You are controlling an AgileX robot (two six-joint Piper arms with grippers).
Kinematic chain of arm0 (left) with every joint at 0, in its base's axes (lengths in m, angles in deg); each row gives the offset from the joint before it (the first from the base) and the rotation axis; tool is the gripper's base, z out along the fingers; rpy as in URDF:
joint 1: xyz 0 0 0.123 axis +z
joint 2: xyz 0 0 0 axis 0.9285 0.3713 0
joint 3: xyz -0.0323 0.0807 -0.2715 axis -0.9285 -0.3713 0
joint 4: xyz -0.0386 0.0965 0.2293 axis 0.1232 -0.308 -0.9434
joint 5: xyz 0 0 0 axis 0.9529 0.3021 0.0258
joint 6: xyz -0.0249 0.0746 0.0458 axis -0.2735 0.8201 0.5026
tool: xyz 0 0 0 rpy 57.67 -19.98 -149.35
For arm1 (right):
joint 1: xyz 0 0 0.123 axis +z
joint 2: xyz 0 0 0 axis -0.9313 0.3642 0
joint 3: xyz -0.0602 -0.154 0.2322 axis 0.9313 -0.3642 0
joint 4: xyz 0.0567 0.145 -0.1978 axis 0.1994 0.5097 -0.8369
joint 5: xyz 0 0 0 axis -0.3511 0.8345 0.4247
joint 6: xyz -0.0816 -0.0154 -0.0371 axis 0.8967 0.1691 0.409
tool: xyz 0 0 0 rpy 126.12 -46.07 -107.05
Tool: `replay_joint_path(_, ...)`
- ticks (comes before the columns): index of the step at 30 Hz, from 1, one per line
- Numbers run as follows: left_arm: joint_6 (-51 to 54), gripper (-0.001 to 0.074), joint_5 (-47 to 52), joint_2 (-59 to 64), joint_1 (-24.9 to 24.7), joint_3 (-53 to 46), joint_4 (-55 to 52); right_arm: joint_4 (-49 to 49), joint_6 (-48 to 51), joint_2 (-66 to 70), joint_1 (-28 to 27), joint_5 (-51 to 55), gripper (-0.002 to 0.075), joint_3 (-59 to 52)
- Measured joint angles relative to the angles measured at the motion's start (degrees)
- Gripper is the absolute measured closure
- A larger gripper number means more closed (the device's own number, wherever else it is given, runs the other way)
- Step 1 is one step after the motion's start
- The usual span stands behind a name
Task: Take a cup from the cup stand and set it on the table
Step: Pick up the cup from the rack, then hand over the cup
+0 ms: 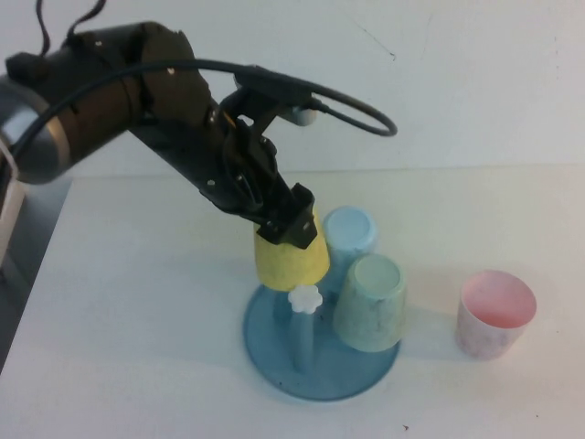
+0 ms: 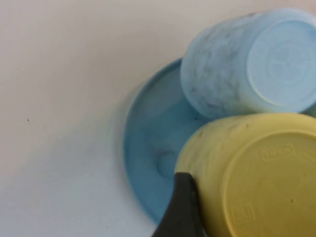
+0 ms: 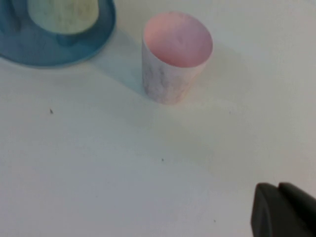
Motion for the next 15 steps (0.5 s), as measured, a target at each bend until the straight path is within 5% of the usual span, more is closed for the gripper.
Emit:
replay_joint_path(8,-1.48,0.0186,14.71,-2.37,0.0,10.57,5.13,11.65,3.78,0.0,0.0,-5.21,0.0729,0.06)
replay_joint_path(15,-1.55,0.0186,16.29,-2.54,0.0,15.8,29.79,32.11,15.3,0.12,0.0,-6.34,0.0726,0.74)
